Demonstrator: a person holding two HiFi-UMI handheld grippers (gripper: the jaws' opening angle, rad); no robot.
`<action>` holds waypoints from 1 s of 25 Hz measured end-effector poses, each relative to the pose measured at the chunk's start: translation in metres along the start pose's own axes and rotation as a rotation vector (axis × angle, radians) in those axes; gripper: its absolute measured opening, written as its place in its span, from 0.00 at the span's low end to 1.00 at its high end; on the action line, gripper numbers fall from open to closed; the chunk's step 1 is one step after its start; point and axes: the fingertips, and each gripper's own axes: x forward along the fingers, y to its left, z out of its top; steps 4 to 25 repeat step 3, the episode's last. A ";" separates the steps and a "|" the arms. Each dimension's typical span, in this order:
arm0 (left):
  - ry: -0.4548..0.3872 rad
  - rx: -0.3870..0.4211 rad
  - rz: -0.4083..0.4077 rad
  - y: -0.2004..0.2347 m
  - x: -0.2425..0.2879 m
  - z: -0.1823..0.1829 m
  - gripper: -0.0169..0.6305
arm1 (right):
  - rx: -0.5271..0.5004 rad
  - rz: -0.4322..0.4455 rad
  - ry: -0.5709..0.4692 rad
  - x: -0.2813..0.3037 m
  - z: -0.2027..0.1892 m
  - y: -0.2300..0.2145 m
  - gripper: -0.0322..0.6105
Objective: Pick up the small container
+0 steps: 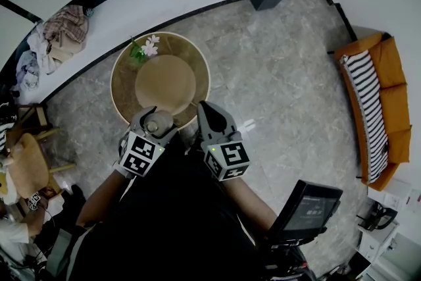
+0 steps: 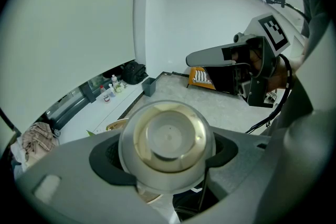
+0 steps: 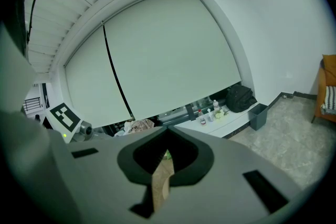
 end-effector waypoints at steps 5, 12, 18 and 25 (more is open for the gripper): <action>-0.002 -0.005 -0.003 0.001 0.002 0.000 0.55 | -0.001 -0.001 0.001 0.001 0.001 -0.001 0.04; -0.002 -0.005 -0.003 0.001 0.002 0.000 0.55 | -0.001 -0.001 0.001 0.001 0.001 -0.001 0.04; -0.002 -0.005 -0.003 0.001 0.002 0.000 0.55 | -0.001 -0.001 0.001 0.001 0.001 -0.001 0.04; -0.002 -0.005 -0.003 0.001 0.002 0.000 0.55 | -0.001 -0.001 0.001 0.001 0.001 -0.001 0.04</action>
